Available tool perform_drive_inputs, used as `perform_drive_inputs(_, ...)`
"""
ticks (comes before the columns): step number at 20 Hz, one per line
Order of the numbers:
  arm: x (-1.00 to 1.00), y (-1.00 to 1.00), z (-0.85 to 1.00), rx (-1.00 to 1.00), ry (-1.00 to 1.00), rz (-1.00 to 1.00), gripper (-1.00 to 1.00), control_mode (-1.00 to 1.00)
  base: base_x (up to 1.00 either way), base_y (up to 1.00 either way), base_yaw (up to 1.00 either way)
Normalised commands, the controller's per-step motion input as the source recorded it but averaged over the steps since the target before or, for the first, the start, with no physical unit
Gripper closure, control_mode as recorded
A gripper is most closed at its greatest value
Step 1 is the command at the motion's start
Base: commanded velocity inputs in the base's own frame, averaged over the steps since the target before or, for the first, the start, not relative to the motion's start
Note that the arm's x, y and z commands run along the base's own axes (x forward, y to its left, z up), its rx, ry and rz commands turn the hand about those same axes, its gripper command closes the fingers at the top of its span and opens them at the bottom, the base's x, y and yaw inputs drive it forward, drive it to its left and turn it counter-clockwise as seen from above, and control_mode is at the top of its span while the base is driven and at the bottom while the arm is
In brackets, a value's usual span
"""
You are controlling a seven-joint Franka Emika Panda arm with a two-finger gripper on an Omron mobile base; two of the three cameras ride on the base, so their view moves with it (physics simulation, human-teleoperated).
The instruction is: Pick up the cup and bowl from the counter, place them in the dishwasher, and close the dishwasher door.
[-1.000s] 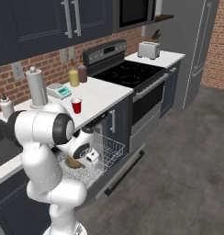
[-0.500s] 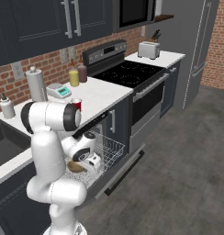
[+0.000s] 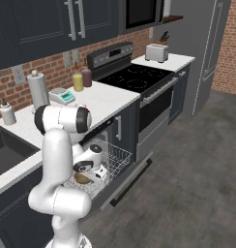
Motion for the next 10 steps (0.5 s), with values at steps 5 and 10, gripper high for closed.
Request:
perform_drive_inputs(5,0.23,0.0,-0.35,-0.02,-0.09,0.0,1.0,-1.0,0.0,0.0,0.0)
perform_drive_inputs(10,0.13,0.0,-0.37,-0.04,-0.07,0.0,1.0,-1.0,0.0,0.0,0.0)
